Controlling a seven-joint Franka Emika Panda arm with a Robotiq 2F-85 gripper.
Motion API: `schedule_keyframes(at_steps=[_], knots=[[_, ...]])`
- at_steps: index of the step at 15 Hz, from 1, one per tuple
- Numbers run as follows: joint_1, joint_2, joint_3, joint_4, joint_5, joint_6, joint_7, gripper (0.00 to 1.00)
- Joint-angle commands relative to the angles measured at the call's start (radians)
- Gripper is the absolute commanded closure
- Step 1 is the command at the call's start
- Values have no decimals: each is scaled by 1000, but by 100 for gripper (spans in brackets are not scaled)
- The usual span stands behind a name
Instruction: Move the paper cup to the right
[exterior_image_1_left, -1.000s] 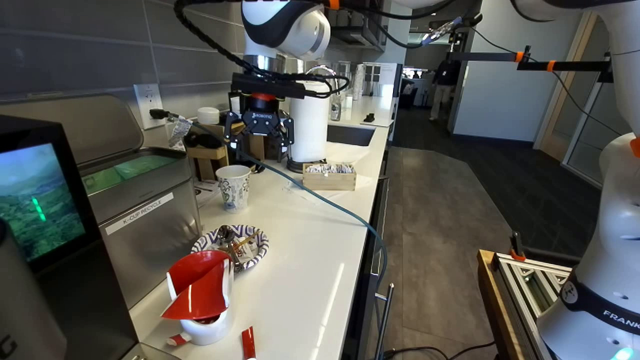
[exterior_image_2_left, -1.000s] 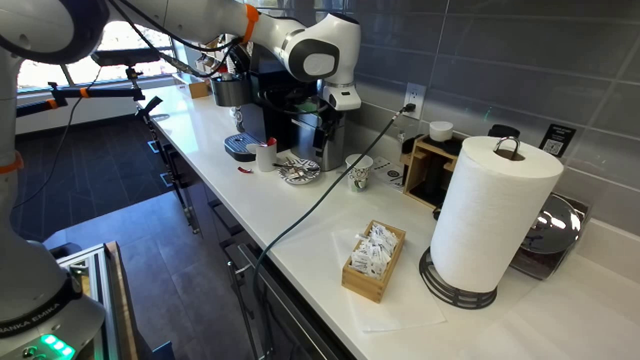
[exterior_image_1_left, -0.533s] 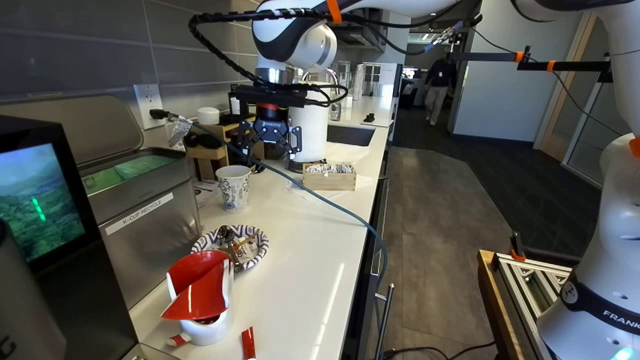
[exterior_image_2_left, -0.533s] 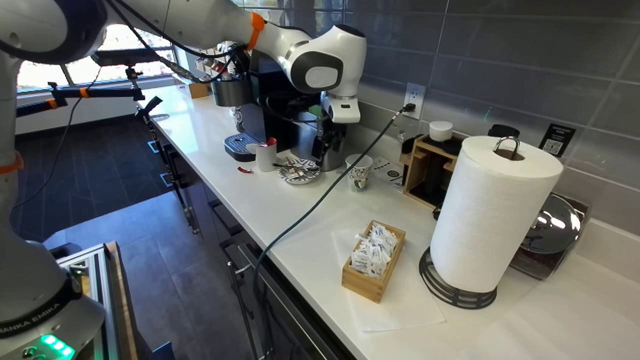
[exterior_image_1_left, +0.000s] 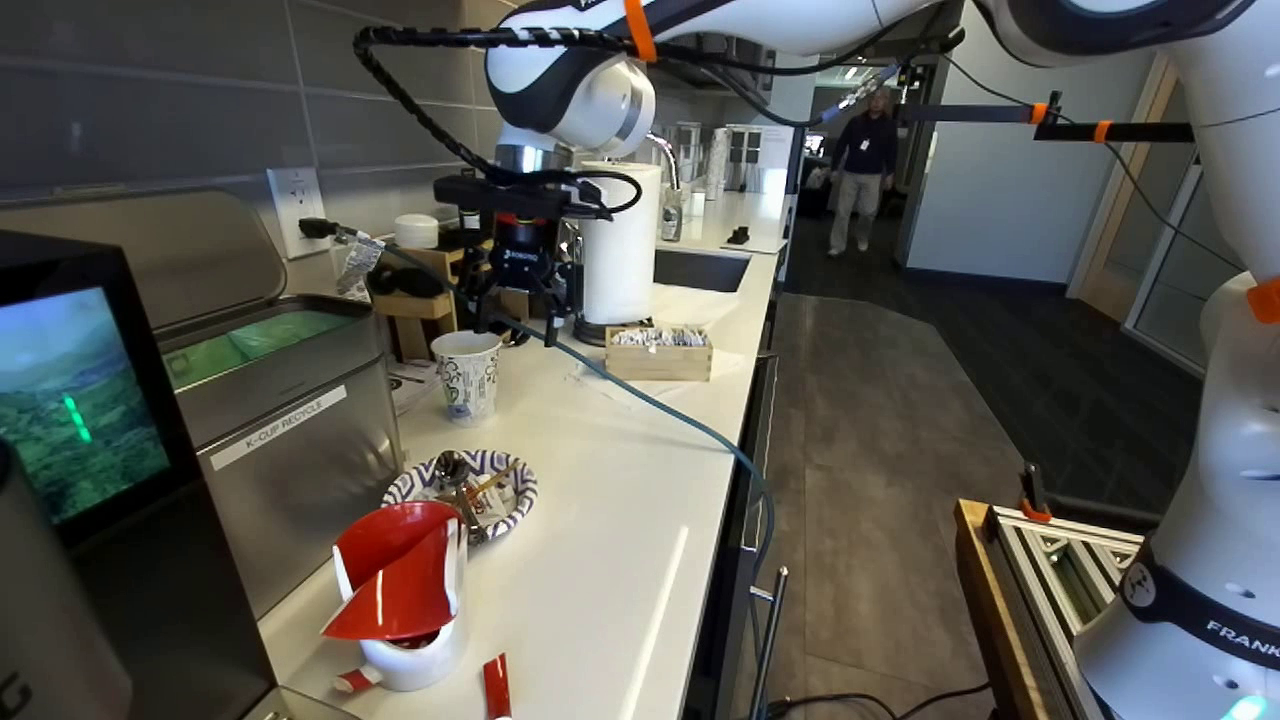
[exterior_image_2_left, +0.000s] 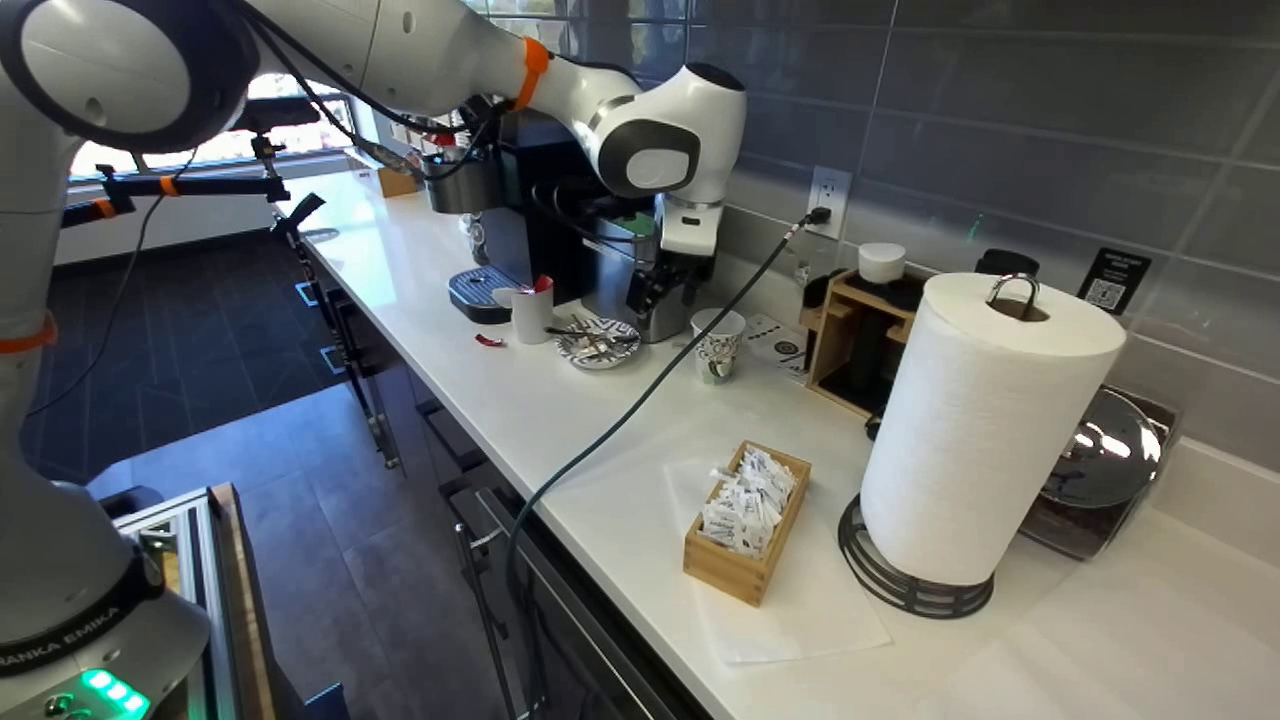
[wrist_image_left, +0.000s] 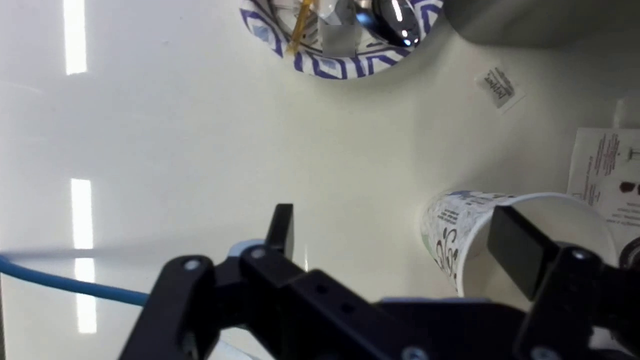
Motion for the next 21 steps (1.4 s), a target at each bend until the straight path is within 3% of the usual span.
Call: schedule_keyframes(at_steps=[1, 10, 12, 14, 21], knots=[[6, 80, -8, 90, 7, 20, 154, 0], [-2, 183, 5, 222, -4, 13, 294, 3], [-4, 197, 4, 243, -9, 8, 310, 27], [-4, 208, 3, 260, -14, 5, 322, 36], [-4, 235, 2, 289, -25, 1, 364, 92]])
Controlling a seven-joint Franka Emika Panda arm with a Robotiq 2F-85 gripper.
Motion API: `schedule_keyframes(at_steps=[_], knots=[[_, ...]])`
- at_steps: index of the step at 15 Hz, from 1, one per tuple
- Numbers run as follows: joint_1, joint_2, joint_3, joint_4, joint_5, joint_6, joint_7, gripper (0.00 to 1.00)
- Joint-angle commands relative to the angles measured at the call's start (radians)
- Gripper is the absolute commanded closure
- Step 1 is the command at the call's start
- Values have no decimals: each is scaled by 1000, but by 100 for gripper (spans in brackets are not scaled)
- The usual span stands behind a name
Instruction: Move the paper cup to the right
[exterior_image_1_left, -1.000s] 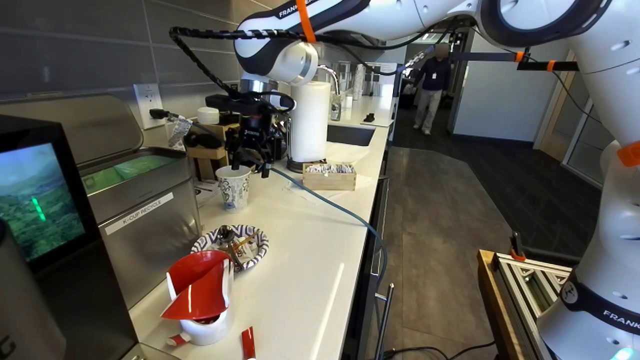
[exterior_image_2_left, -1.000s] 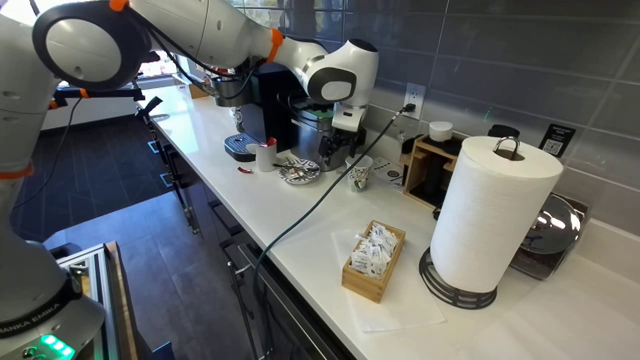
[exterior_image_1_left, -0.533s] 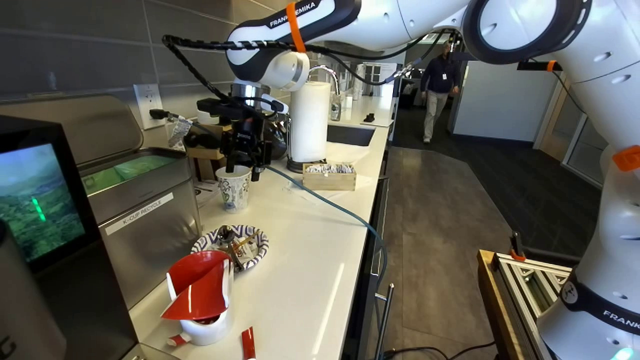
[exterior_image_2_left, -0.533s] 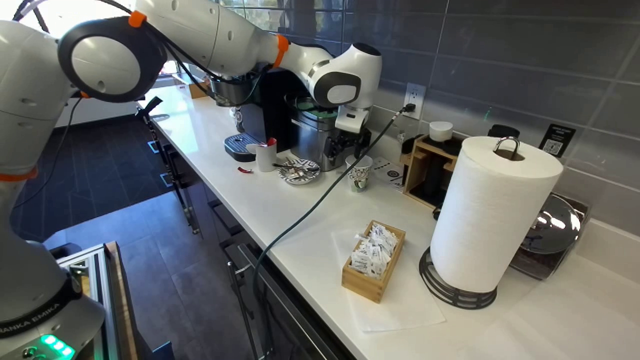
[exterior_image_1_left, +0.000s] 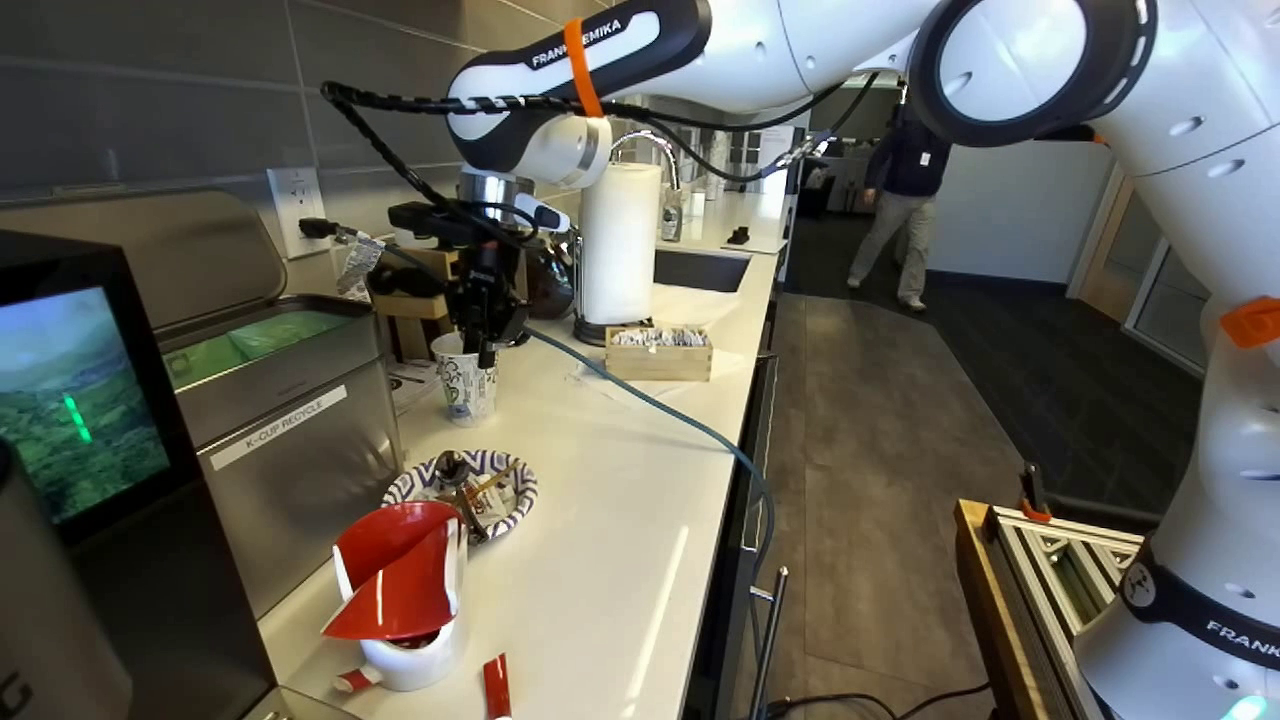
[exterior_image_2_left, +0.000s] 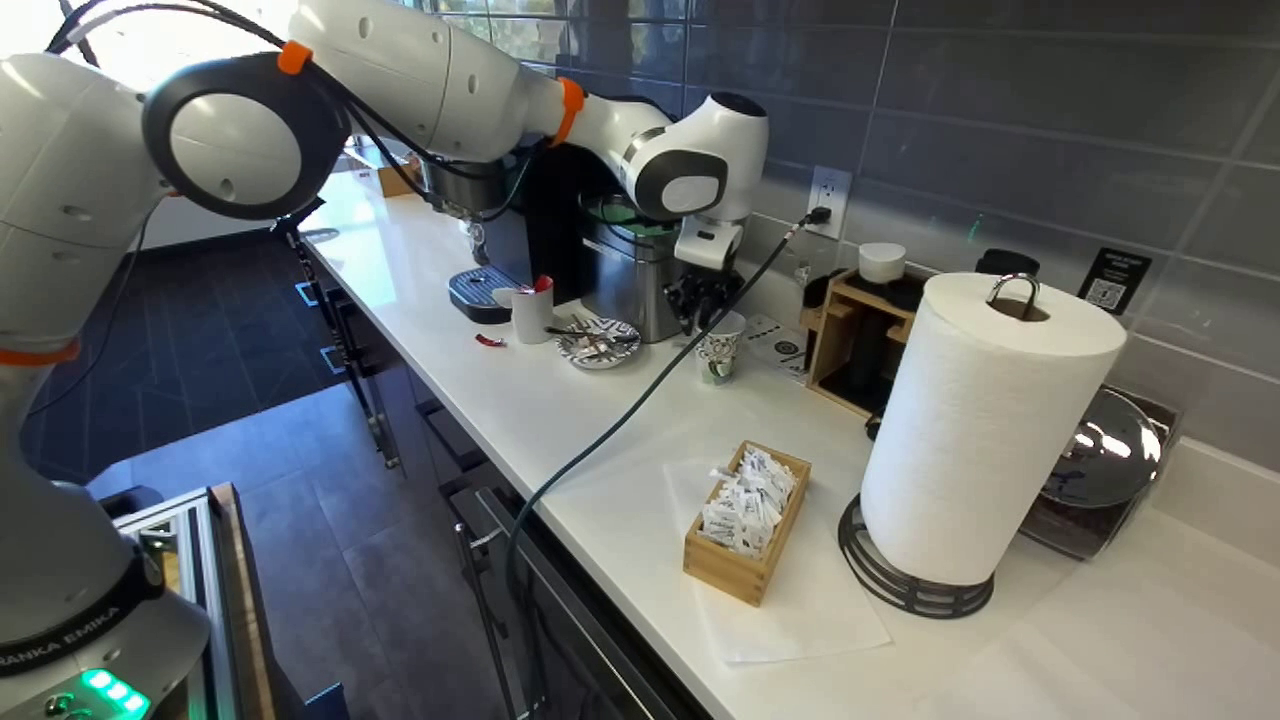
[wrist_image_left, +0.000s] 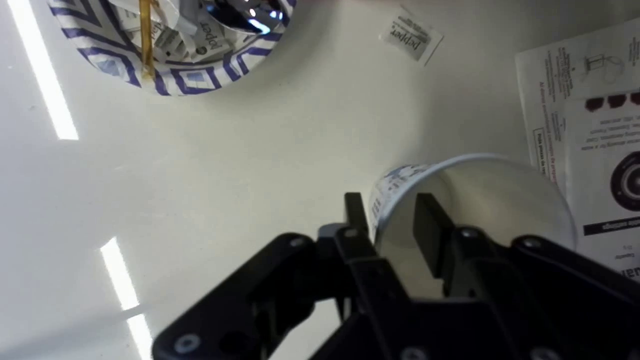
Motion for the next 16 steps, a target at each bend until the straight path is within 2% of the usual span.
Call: schedule_keyframes(at_steps=[1, 4, 6, 11, 16], knots=[[-2, 30, 2, 41, -18, -7, 47, 99], [0, 20, 3, 36, -24, -8, 48, 100], [-1, -7, 14, 21, -33, -24, 2, 99], [-23, -108, 73, -69, -7, -22, -292, 99], [-49, -240, 87, -209, 39, -85, -532, 99]])
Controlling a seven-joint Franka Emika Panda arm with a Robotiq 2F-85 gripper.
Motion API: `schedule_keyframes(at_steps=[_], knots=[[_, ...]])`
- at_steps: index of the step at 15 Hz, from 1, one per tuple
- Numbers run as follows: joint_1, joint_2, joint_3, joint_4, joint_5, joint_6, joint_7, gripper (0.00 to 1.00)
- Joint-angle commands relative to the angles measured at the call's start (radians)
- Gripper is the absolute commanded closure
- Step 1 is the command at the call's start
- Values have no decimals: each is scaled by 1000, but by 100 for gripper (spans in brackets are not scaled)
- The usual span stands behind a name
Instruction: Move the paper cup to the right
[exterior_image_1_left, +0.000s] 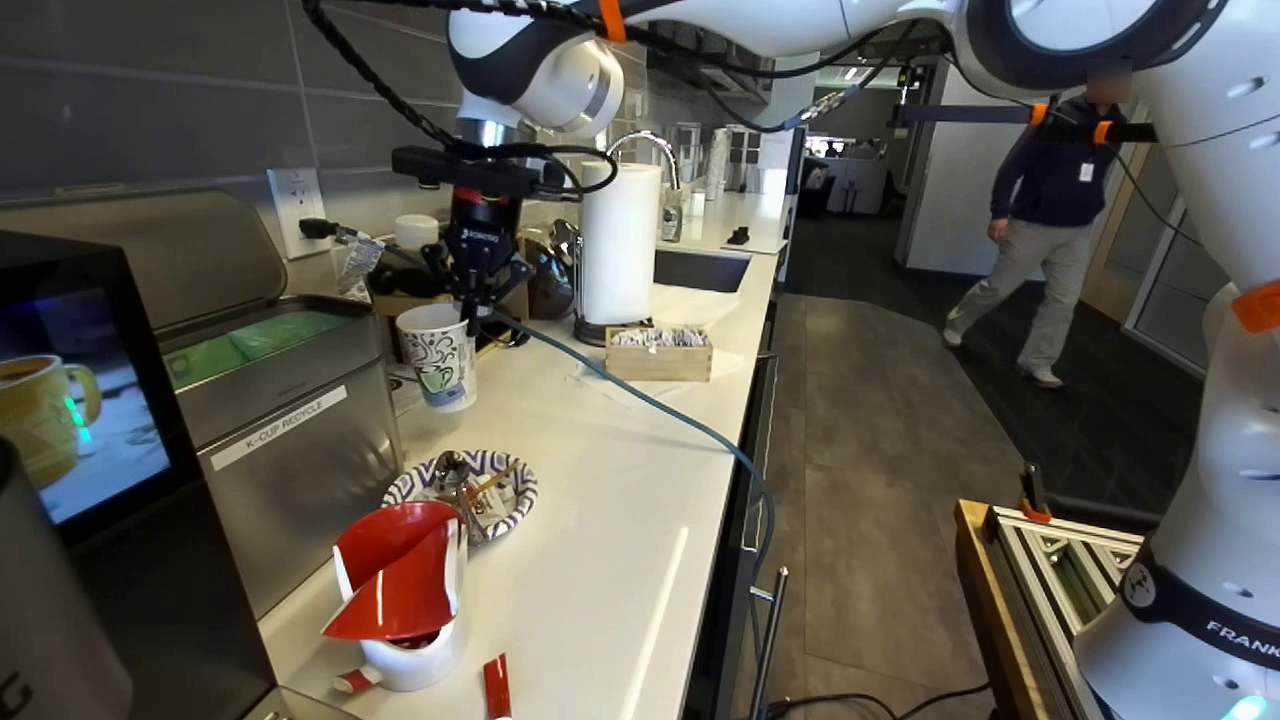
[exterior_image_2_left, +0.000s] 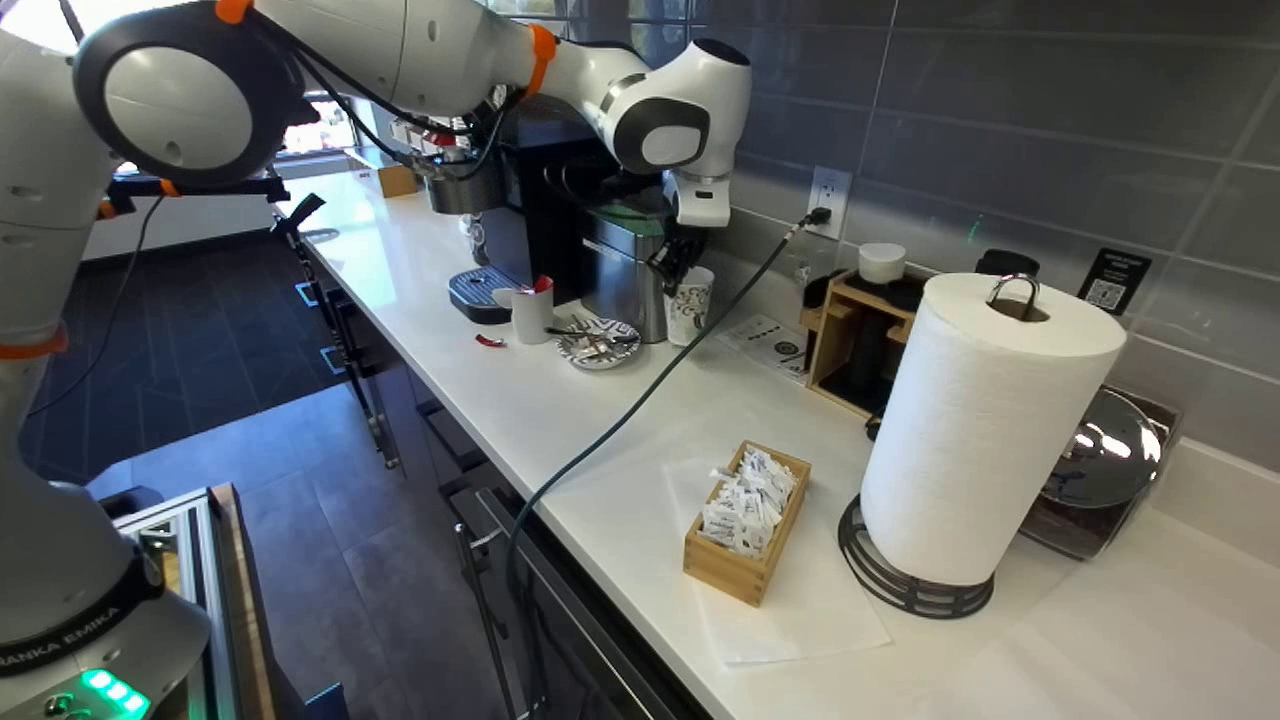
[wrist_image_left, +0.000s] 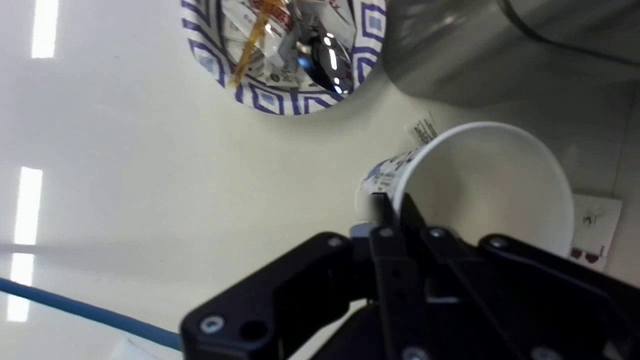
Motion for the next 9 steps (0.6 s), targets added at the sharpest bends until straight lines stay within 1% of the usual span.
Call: schedule_keyframes(at_steps=[1, 4, 7, 8, 9], knots=[[-32, -150, 8, -190, 49, -3, -154, 99], [-59, -266, -10, -328, 106, 14, -229, 99], [-97, -380, -41, -449, 191, 1, -291, 99], [-105, -416, -62, -493, 209, 16, -281, 99], [-110, -441, -88, -522, 212, 20, -228, 99]])
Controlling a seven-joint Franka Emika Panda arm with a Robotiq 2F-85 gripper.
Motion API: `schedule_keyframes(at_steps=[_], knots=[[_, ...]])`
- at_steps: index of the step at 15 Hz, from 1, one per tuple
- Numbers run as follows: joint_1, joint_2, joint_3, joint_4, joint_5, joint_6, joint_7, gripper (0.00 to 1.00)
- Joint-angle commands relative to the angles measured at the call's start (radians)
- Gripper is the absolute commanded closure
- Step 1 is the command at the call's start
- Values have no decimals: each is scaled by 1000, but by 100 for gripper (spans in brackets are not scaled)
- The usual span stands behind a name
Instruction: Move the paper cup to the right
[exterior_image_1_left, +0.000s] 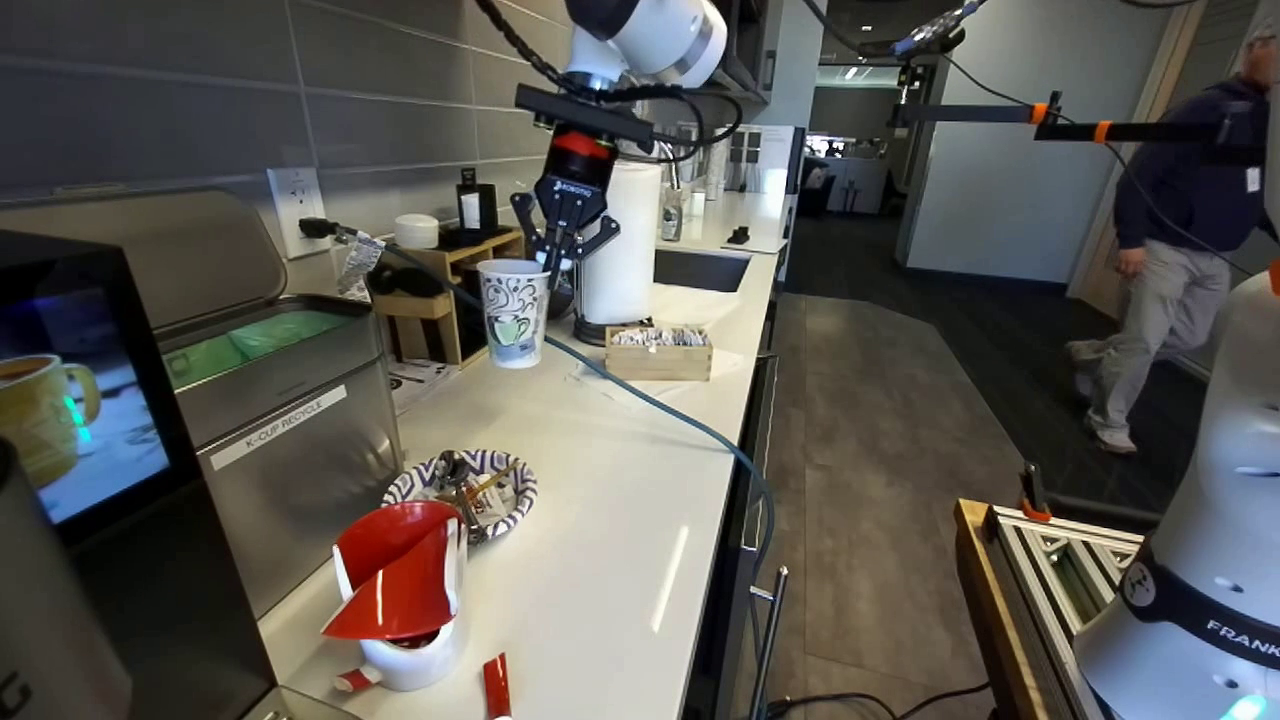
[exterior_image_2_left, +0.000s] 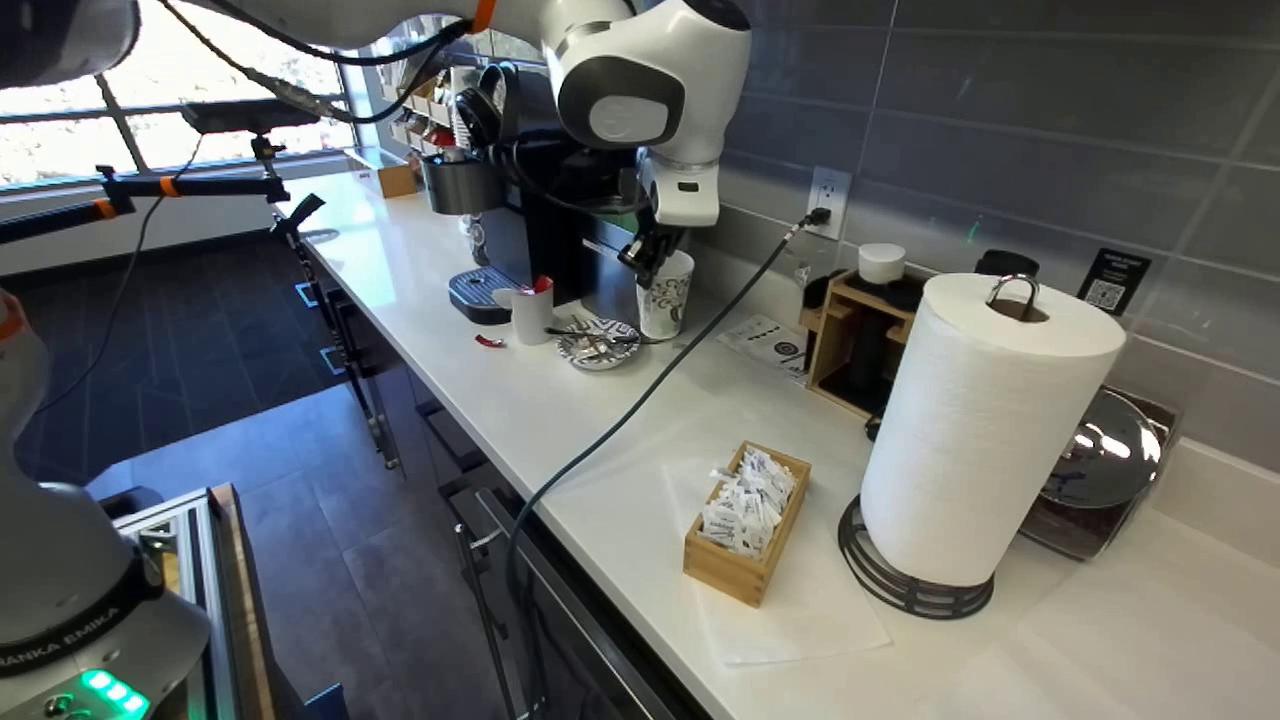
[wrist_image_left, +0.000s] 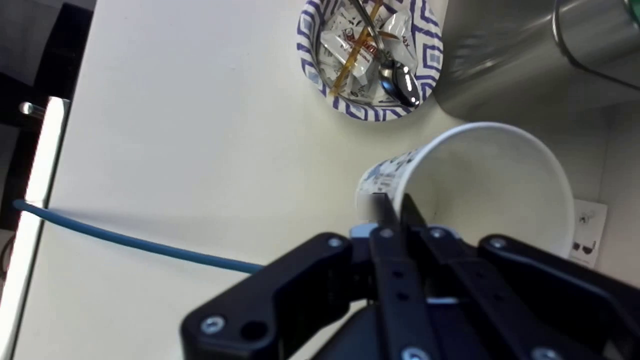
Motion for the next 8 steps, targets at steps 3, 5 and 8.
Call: schedule_keyframes(at_steps=[3, 5, 8], knots=[[-62, -169, -105, -214, 99, 7, 34, 99], [-86, -171, -142, -225, 115, -2, 48, 99], [-111, -120, -172, -179, 140, -20, 41, 99]])
